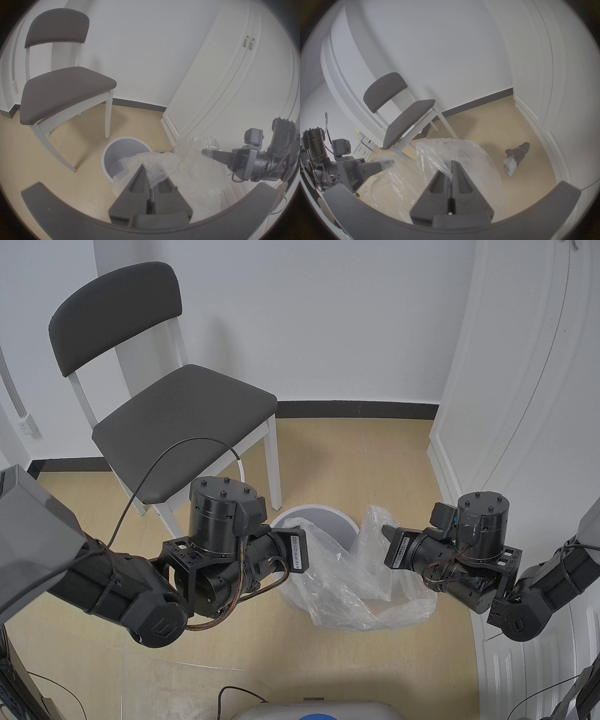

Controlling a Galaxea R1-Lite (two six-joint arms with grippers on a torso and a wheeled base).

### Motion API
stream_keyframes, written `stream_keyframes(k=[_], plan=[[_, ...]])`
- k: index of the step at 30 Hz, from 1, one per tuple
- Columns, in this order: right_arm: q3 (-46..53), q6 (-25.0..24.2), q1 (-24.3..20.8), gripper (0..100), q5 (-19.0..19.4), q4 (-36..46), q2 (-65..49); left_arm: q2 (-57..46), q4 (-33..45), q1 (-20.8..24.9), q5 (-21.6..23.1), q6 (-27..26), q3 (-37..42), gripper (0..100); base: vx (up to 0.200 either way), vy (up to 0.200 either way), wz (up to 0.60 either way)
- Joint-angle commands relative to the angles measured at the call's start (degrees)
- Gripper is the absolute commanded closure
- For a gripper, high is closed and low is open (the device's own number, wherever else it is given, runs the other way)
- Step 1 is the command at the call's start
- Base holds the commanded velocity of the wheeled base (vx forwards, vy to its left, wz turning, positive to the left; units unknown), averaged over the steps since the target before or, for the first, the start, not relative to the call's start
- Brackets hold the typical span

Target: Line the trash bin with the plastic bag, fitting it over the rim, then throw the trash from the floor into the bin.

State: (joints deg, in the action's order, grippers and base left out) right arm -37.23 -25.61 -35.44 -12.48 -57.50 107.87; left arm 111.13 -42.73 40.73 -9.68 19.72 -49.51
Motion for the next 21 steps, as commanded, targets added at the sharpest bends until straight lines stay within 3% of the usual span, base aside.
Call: stream_keyframes(k=[1,9,13,21], plan=[[-0.30,-0.14,0.46,100,0.00,-0.07,0.85,0.32,-0.07,-0.12,0.01,0.58,-0.59,100,0.000,0.000,0.00],[-2.94,-2.60,0.46,100,-1.14,-0.15,3.31,6.47,-4.38,-0.04,-1.66,5.94,-5.16,100,0.000,0.000,0.00],[-4.08,-3.48,0.46,100,-2.19,-0.15,5.24,9.19,-4.38,-0.56,-4.03,6.38,-7.89,100,0.000,0.000,0.00],[-5.84,-4.71,0.90,100,-2.63,-1.30,8.76,11.39,-4.47,-2.50,-4.03,8.66,-10.35,100,0.000,0.000,0.00]])
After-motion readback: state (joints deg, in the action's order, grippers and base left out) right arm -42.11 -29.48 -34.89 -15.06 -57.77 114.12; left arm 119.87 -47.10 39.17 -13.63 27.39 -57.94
